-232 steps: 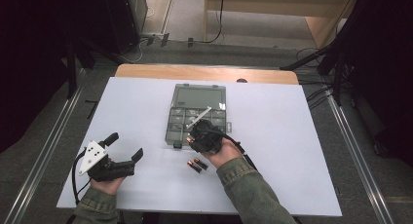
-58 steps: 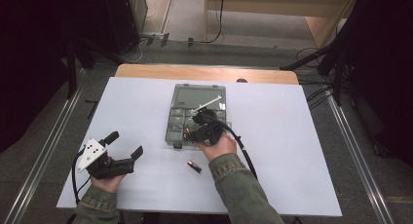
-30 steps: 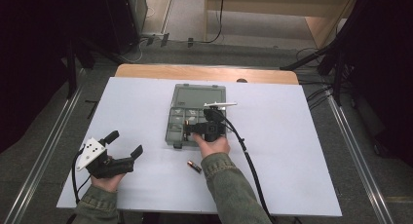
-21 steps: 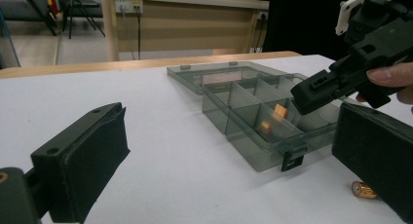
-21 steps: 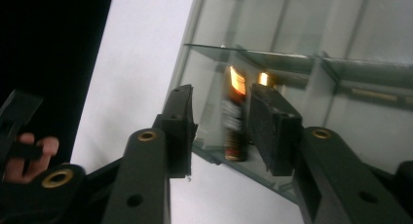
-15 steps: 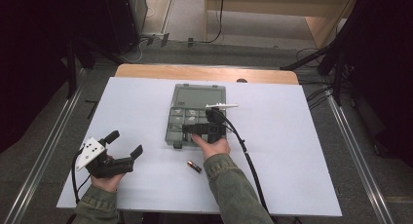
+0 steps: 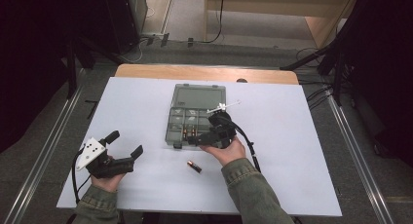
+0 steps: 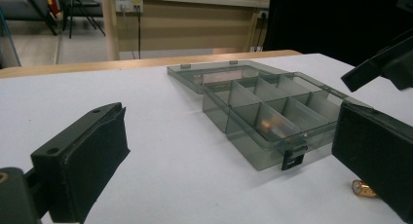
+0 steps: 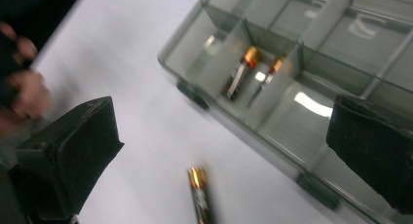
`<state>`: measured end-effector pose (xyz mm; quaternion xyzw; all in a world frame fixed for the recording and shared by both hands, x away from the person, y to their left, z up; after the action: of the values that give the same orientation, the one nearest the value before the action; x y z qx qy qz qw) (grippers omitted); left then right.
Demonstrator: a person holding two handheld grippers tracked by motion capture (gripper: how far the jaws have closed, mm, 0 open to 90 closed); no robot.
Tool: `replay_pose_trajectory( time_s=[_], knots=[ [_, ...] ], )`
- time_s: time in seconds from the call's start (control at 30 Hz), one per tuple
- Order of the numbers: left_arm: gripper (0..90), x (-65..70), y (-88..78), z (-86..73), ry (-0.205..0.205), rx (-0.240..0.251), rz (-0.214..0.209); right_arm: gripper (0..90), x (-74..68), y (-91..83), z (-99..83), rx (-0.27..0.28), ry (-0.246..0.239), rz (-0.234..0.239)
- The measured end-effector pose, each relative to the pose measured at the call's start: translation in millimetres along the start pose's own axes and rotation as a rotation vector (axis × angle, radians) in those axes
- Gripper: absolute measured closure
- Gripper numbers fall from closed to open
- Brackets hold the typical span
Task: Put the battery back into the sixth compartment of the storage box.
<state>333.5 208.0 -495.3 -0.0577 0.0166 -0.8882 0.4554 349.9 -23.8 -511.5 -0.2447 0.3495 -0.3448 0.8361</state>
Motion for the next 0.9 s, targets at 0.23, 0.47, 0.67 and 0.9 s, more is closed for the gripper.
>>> replay_pose_trajectory(
  time_s=[0.23,0.47,0.67,0.9],
  knots=[
    [0.0,0.3,0.1,-0.1,0.000,0.000,0.000,0.0,-5.3,-5.1,-17.7,-0.099,-0.156,-0.077],
    [0.0,-0.4,-0.2,0.0,0.002,-0.001,0.003,0.0,-18.4,0.8,-29.1,-0.167,-0.226,-0.079],
    [0.0,-0.8,-0.3,0.7,0.001,0.003,0.005,0.0,-21.8,6.2,-38.6,-0.224,-0.282,-0.112],
    [0.0,-0.7,-0.4,0.4,0.001,0.001,0.004,0.0,-23.4,8.7,-45.3,-0.264,-0.321,-0.128]
  ],
)
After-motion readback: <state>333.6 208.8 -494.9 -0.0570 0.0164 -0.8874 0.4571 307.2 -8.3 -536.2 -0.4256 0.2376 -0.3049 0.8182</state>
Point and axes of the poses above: each handheld gripper's, and its own axes: y roughly forward along the jaws, z roughly out of its top, x roughly to its right, the point moved 10 cm from there along y, roughly forward along the jaws, and after that the axes turned 9 degrees about x, right-handed, at the moved point
